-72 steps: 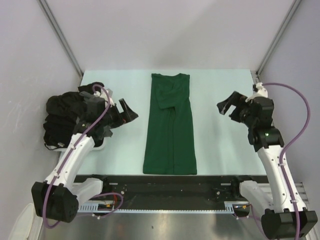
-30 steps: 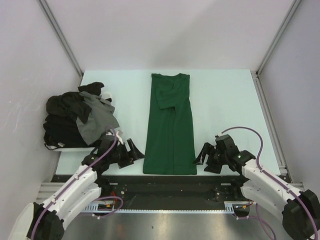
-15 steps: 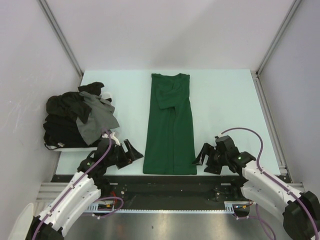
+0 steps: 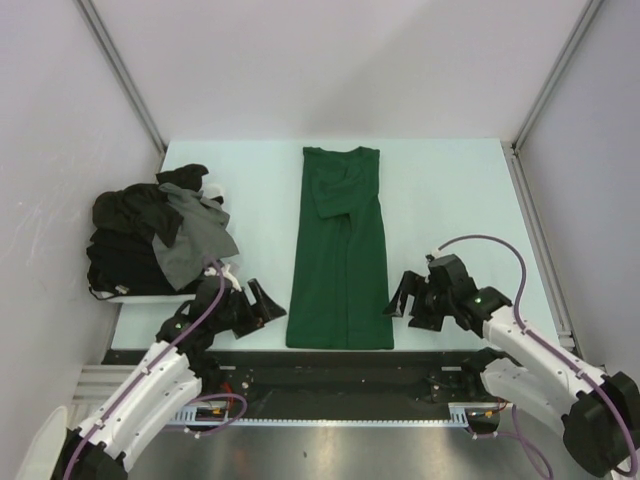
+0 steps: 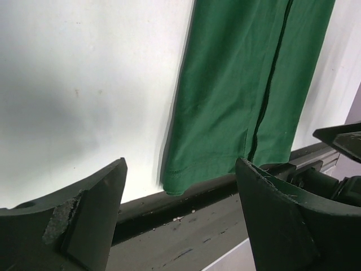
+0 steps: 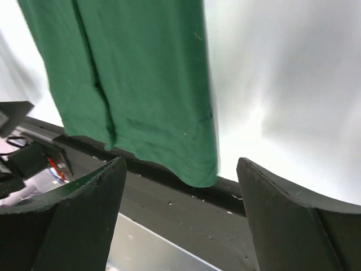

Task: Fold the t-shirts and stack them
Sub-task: Grab the bottom of the folded rectangular tshirt with both arms

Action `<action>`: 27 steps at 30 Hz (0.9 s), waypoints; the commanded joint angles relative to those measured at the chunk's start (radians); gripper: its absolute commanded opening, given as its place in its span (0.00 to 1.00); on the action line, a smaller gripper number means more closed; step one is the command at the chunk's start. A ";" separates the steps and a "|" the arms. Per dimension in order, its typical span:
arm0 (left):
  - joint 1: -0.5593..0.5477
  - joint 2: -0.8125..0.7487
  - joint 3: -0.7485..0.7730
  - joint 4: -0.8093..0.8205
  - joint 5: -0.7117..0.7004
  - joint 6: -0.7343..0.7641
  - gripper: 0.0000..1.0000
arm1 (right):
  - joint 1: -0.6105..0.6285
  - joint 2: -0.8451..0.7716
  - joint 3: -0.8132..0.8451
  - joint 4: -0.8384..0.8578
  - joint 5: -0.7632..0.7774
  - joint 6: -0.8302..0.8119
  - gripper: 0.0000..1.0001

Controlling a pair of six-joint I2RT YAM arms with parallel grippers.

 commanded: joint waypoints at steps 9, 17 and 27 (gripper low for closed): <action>-0.090 0.112 -0.073 0.181 0.014 -0.074 0.79 | 0.010 0.054 -0.103 0.065 -0.058 0.015 0.73; -0.200 0.290 -0.045 0.224 -0.012 -0.056 0.76 | 0.050 0.034 -0.178 0.113 -0.081 0.085 0.65; -0.245 0.351 0.025 0.105 -0.076 -0.038 0.70 | 0.096 0.030 -0.221 0.146 -0.069 0.139 0.57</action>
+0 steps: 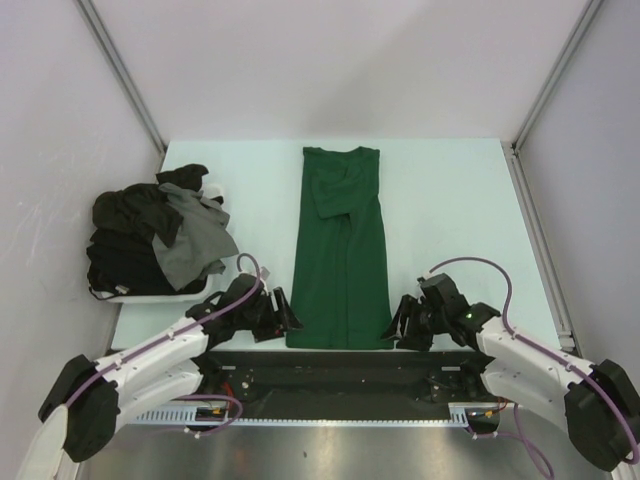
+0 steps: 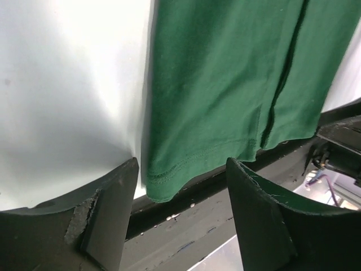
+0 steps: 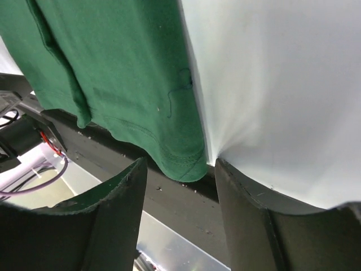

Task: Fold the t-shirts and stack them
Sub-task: Grab the bottom of the folded rectangular tshirt with both arms

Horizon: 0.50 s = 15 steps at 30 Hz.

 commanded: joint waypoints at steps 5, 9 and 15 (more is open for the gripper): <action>-0.036 -0.016 0.019 -0.195 -0.076 0.007 0.71 | 0.034 0.021 -0.036 -0.009 0.057 0.015 0.56; -0.040 -0.028 -0.021 -0.158 -0.041 -0.033 0.65 | 0.036 0.032 -0.041 -0.001 0.062 0.016 0.52; -0.060 0.012 -0.050 -0.094 -0.034 -0.082 0.56 | 0.036 0.050 -0.044 0.003 0.080 -0.011 0.48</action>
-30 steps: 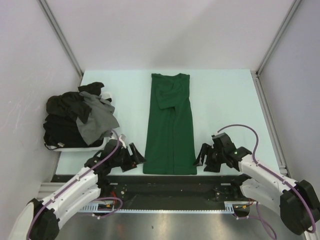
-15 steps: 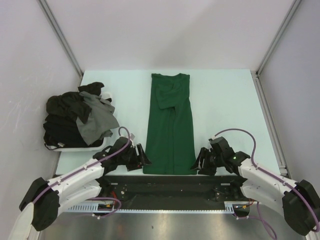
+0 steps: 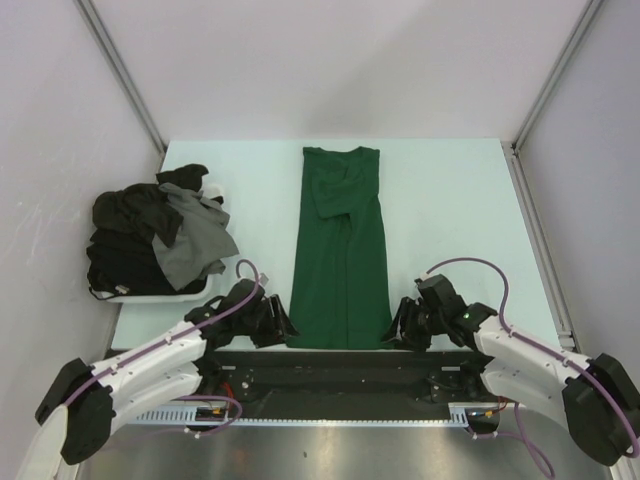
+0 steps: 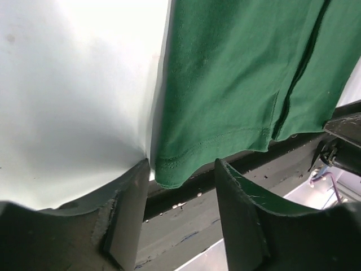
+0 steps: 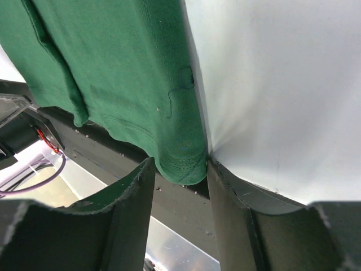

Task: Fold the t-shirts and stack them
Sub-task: Grab the bottom of the folded rectangular tshirt with both arms

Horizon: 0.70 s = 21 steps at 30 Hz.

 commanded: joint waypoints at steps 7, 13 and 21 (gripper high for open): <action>-0.046 0.104 -0.025 -0.014 -0.040 -0.044 0.20 | 0.006 0.060 -0.042 0.001 0.064 -0.056 0.08; -0.057 0.120 0.030 -0.061 -0.067 -0.019 0.00 | 0.007 0.077 -0.014 0.012 0.032 -0.065 0.00; -0.058 0.114 0.209 -0.116 -0.127 0.077 0.00 | -0.002 0.060 0.141 -0.028 0.041 -0.083 0.00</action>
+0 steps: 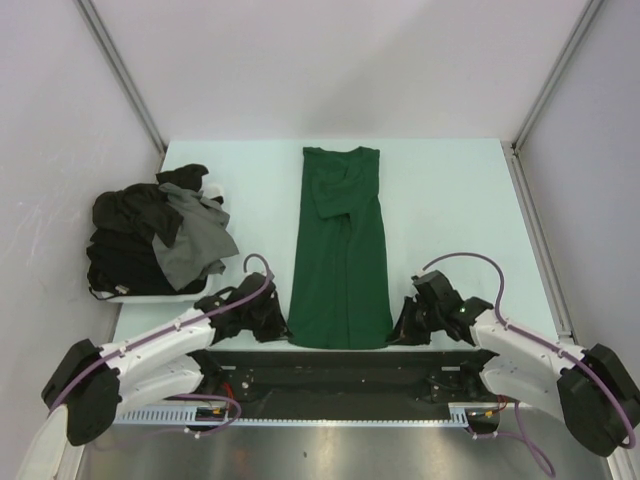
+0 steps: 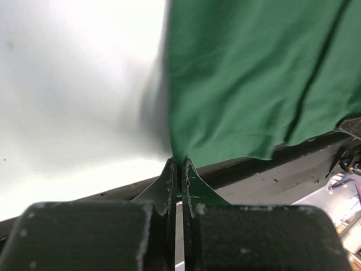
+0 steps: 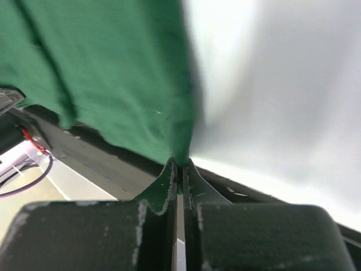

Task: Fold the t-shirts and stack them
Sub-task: Grab the bottom of the folded rectangular tshirt with both arms, then fold the folded rectangular tshirt in 1/3 of the way

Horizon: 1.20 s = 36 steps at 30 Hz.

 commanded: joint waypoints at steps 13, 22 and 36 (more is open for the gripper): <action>0.121 0.220 0.485 0.013 -0.094 0.298 0.00 | -0.202 0.249 0.511 -0.005 0.004 -0.263 0.00; 0.246 0.477 0.675 0.120 -0.083 0.435 0.00 | -0.280 0.618 0.792 0.003 0.027 -0.424 0.00; 0.314 0.767 0.879 0.149 -0.105 0.466 0.00 | -0.349 0.924 1.031 0.081 -0.013 -0.374 0.00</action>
